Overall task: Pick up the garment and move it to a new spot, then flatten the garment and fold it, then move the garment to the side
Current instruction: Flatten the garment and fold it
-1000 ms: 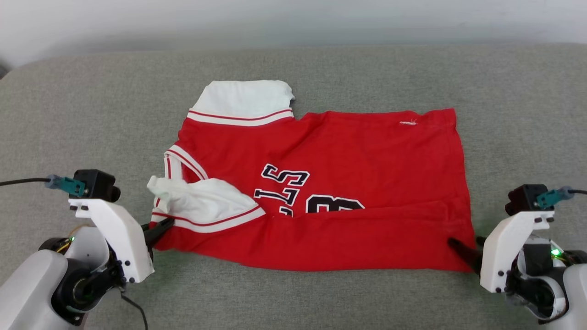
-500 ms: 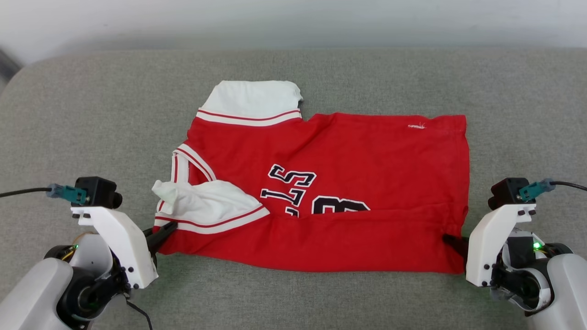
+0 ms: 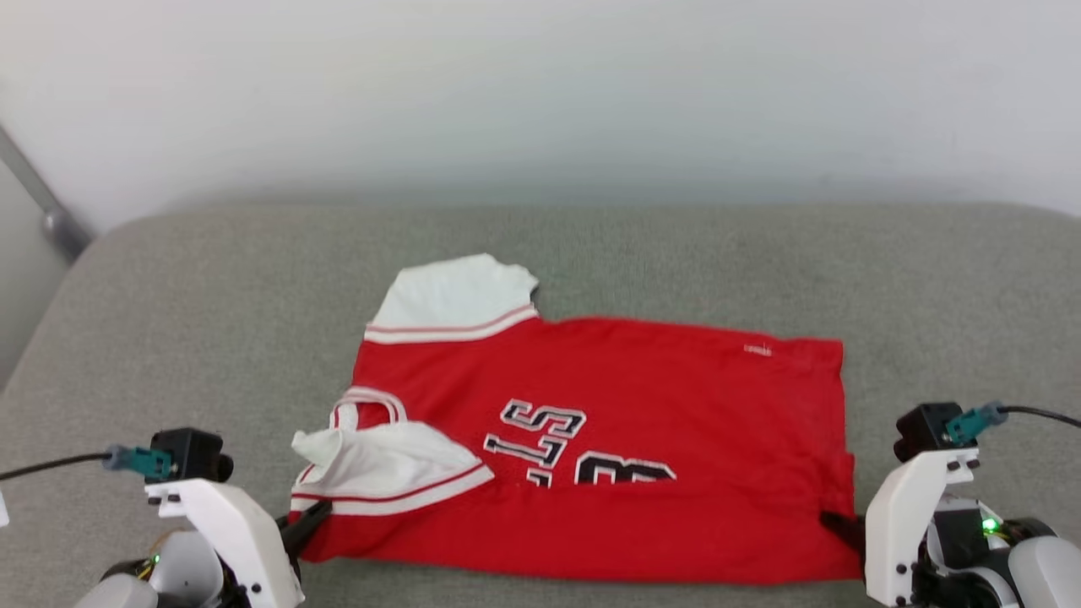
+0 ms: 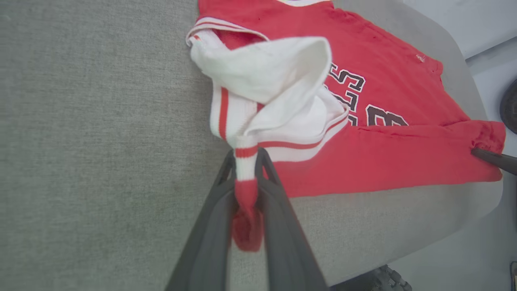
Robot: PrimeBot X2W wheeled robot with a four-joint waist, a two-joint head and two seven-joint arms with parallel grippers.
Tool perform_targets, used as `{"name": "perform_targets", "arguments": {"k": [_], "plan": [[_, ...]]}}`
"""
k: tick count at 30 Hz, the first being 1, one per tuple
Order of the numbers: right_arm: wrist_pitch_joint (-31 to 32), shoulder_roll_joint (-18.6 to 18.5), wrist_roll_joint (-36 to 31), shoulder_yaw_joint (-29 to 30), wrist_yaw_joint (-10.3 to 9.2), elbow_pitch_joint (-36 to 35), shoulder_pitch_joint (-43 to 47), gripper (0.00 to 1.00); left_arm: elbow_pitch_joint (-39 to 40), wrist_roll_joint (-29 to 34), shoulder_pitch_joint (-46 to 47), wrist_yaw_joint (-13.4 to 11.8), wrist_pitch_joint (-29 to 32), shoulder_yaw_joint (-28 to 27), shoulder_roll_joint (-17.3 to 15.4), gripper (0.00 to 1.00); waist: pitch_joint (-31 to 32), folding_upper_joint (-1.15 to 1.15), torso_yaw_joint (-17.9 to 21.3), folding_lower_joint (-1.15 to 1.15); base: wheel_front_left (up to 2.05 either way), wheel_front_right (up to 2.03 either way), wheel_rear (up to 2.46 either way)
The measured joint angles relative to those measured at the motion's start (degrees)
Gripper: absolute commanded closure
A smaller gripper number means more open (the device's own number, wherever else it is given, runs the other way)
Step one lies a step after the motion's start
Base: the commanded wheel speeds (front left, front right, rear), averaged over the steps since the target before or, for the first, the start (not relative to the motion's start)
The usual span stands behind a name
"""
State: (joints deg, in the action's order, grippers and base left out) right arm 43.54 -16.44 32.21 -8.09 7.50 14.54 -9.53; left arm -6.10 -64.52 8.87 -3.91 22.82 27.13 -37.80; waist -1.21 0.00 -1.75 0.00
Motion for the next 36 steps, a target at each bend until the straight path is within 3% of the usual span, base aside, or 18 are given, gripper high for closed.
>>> {"name": "perform_targets", "arguments": {"k": [8, 9, 10, 11, 12, 13, 25, 30, 36], "plan": [[0.3, -1.0, 0.1, 0.9, 0.0, -1.1, 5.0, 1.0, 1.7, -1.9, -6.4, -2.5, -0.2, 0.2, -0.1, 1.0, 3.9, 0.0, -0.2, 0.0, 0.0, 0.0, 0.0], [-0.2, -1.0, 0.0, 1.0, 0.0, -0.9, 5.3, 0.72, 1.2, -2.2, -6.7, -2.7, -0.3, 0.3, 0.3, 1.0, 3.8, 0.0, -0.2, 0.0, 0.0, 0.0, 0.0], [-0.6, -0.9, -0.1, 1.2, 0.0, -0.6, 5.5, 0.15, 0.5, -2.5, -6.9, -3.0, -0.7, 0.1, 1.1, 1.0, 3.7, 0.0, -0.2, 0.0, 0.0, 0.0, 0.0], [-1.2, -0.8, -0.3, 1.3, 0.0, -0.3, 5.8, 0.0, -0.1, -2.8, -6.9, -3.1, -0.9, 0.2, 1.8, 0.84, 3.6, 0.0, -0.2, 0.0, 0.0, 0.0, 0.0], [-2.0, -0.7, -0.6, 1.3, 0.0, -0.2, 6.1, 0.0, -0.7, -2.8, -6.9, -3.1, -1.0, 0.4, 2.3, 0.28, 3.4, 0.0, -0.2, 0.0, 0.0, 0.0, 0.0], [-3.2, -0.7, -1.0, 1.3, 0.0, -0.3, 6.3, 0.0, -1.4, -2.6, -6.9, -3.2, -1.4, 0.5, 2.6, 0.0, 3.3, 0.0, -0.2, 0.0, 0.0, 0.0, 0.0], [-27.0, 2.3, -12.2, 5.0, 0.0, -7.1, 6.2, 0.0, -2.9, 2.5, -1.9, -4.3, -12.7, -3.1, 4.5, 0.0, 3.0, 0.0, 2.1, 0.0, 0.0, 0.0, 0.0], [-32.7, 4.6, -15.6, 6.9, 0.0, -10.0, 6.2, 0.0, -2.9, 4.7, 2.9, -4.6, -17.5, -4.6, 6.2, 0.0, 1.4, 0.0, 3.2, 0.0, 0.0, 0.0, 0.0], [-36.7, 7.1, -17.6, 7.5, 0.0, -15.7, 2.4, 0.0, -4.2, 8.6, 13.3, -4.1, -18.9, -5.0, 5.6, 0.0, -4.6, 0.0, 4.6, 0.0, 0.0, 0.0, 0.0]]}}
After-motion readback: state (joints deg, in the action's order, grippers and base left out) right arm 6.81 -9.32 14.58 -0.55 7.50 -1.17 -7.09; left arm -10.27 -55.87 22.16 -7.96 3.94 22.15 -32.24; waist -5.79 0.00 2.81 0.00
